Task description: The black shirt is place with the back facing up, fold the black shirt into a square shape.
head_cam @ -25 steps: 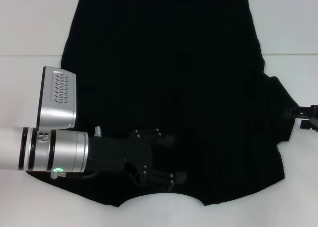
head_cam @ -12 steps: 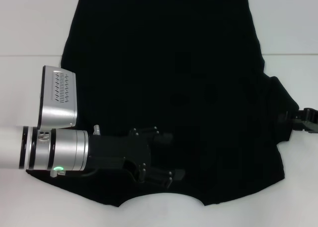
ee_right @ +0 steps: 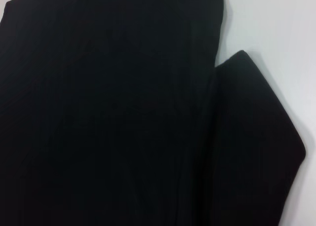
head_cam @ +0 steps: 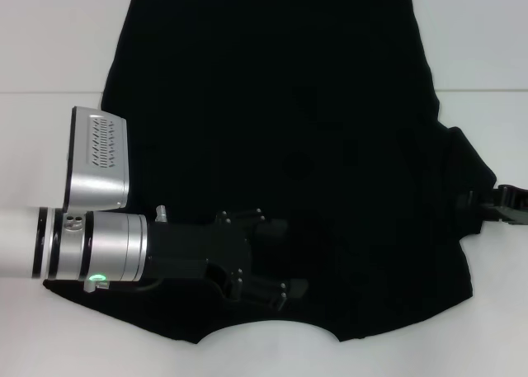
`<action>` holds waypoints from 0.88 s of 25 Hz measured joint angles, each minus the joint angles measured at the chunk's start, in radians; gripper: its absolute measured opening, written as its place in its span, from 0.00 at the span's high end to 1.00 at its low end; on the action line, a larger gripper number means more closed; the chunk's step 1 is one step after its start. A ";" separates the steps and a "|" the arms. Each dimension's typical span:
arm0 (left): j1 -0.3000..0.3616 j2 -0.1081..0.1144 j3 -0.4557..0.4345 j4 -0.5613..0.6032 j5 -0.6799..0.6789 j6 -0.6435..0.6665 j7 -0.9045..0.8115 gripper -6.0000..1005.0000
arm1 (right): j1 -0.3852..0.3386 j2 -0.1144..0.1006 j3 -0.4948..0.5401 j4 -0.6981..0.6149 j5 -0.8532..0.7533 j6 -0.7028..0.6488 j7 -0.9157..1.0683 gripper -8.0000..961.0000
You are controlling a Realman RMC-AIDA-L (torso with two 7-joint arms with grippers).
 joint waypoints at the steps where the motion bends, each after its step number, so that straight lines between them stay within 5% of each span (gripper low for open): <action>1: 0.000 0.000 0.000 0.000 0.000 0.000 0.000 0.04 | 0.001 0.003 -0.001 0.000 0.000 0.006 0.001 0.30; 18: 0.004 0.002 -0.006 0.000 0.000 -0.006 0.002 0.05 | -0.006 0.018 -0.002 0.000 0.000 0.046 0.001 0.68; 22: 0.007 0.000 -0.006 -0.002 0.000 -0.015 0.002 0.05 | -0.008 0.021 0.003 0.000 0.000 0.051 -0.003 0.85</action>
